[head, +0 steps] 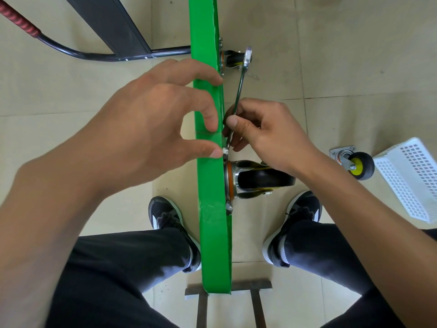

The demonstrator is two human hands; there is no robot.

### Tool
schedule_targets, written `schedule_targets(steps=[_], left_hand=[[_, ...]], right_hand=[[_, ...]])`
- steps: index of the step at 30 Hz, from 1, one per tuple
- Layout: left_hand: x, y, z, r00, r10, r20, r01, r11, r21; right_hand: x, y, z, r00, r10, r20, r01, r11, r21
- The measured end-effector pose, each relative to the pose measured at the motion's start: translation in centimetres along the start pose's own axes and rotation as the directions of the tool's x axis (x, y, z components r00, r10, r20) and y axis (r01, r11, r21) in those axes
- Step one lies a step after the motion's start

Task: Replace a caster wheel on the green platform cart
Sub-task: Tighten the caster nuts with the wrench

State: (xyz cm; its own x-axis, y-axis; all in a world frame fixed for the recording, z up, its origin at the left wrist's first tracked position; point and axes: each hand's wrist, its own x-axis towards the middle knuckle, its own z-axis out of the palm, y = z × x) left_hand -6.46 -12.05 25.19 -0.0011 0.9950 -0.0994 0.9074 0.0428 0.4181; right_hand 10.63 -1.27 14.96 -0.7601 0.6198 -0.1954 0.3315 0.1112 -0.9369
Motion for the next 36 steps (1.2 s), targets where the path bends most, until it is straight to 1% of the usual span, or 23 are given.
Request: schedule_targets(steps=[3,6,8,13,18,25,29,32,34,36], left_hand=[[0.0,0.0,-0.1,1.000,-0.008,0.004,0.008,1.000,0.003],[-0.1,0.1,0.0,1.000,-0.008,0.008,0.008,1.000,0.006],[0.0,0.1,-0.1,1.000,-0.011,0.009,0.011,1.000,0.002],[-0.1,0.2,-0.2,1.000,-0.005,0.009,0.005,1.000,0.000],[-0.1,0.1,-0.2,1.000,-0.004,0.010,0.004,1.000,0.000],[0.1,-0.1,-0.2,1.000,0.006,0.001,-0.006,1.000,-0.008],[0.2,-0.2,-0.1,1.000,0.021,-0.012,-0.021,1.000,-0.004],[0.3,-0.2,-0.1,0.999,0.029,-0.013,-0.029,1.000,0.005],[0.3,-0.2,-0.1,0.999,0.031,-0.012,-0.031,0.999,0.011],[0.4,-0.3,-0.1,0.999,0.035,-0.012,-0.035,0.999,0.012]], right_hand=[[0.3,0.6,0.3,0.995,0.100,-0.012,-0.099,0.992,0.082],[0.2,0.9,0.4,0.988,0.156,0.016,-0.157,0.980,0.125],[0.2,1.0,0.4,0.986,0.166,0.025,-0.168,0.976,0.139],[0.7,1.0,0.5,0.987,0.163,0.012,-0.163,0.982,0.093],[1.2,1.0,0.6,0.980,0.193,0.046,-0.196,0.978,0.067],[1.5,0.9,0.4,0.958,0.275,0.084,-0.285,0.946,0.155],[2.0,0.8,0.4,0.934,0.337,0.122,-0.356,0.910,0.212],[2.5,1.0,0.5,0.899,0.413,0.144,-0.437,0.858,0.270],[2.9,1.4,0.4,0.858,0.485,0.169,-0.514,0.803,0.302],[3.3,1.7,0.4,0.795,0.561,0.231,-0.607,0.731,0.311]])
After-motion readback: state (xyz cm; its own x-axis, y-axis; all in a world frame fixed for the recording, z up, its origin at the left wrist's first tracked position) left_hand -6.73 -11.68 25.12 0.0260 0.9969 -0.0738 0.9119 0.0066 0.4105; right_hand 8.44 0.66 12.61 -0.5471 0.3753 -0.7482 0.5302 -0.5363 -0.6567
